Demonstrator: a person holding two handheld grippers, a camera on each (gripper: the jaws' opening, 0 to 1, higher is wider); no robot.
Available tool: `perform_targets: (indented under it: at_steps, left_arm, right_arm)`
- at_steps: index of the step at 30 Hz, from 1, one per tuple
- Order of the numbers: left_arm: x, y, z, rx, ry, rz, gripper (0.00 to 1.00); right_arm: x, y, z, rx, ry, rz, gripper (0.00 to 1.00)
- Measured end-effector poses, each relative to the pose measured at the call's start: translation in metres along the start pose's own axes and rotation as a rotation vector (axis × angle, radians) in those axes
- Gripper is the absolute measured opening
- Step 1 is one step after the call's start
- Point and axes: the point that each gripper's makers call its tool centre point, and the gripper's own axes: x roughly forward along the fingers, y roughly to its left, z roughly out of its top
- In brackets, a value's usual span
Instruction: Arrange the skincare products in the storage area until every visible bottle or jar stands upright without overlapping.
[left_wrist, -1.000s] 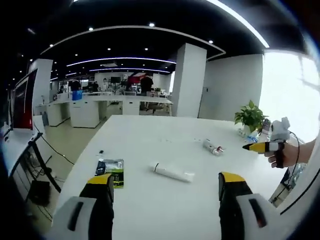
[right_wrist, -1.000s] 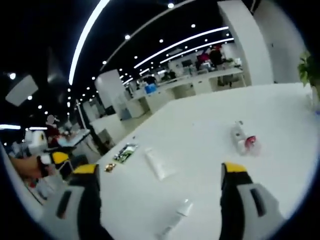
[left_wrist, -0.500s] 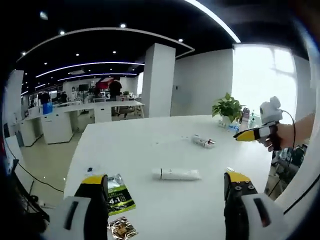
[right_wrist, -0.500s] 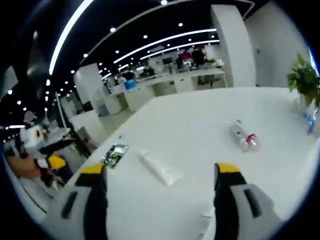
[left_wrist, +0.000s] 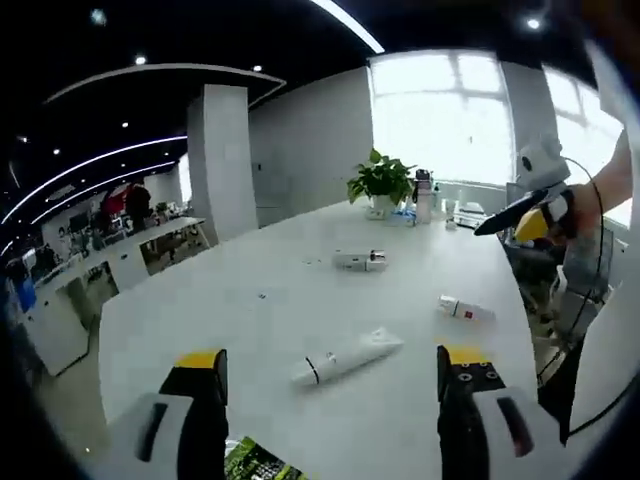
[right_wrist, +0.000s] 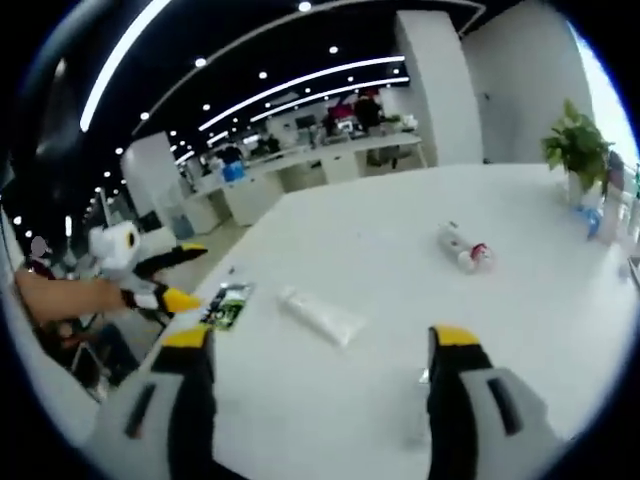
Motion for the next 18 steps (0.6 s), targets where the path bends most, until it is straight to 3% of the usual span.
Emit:
perform_targets:
  at_steps: [3,6,12,18]
  left_arm:
    - [0.030,-0.009,0.001,0.137,0.066,-0.088,0.86]
    - [0.058,-0.020,0.003,0.160,0.115,-0.180,0.85]
    - [0.095,-0.030,0.001,0.289,0.200,-0.294,0.85]
    - [0.124,-0.031,-0.013,0.362,0.300,-0.396,0.82]
  right_arm:
    - [-0.010,-0.010,-0.002,0.020,-0.007,-0.013,0.86]
    - [-0.022,-0.021,-0.002,0.027,-0.019,-0.035,0.86]
    - [-0.043,-0.041,-0.012,0.098,-0.042,-0.085,0.86]
    - [-0.062,-0.054,-0.019,0.122,-0.048,-0.125,0.86]
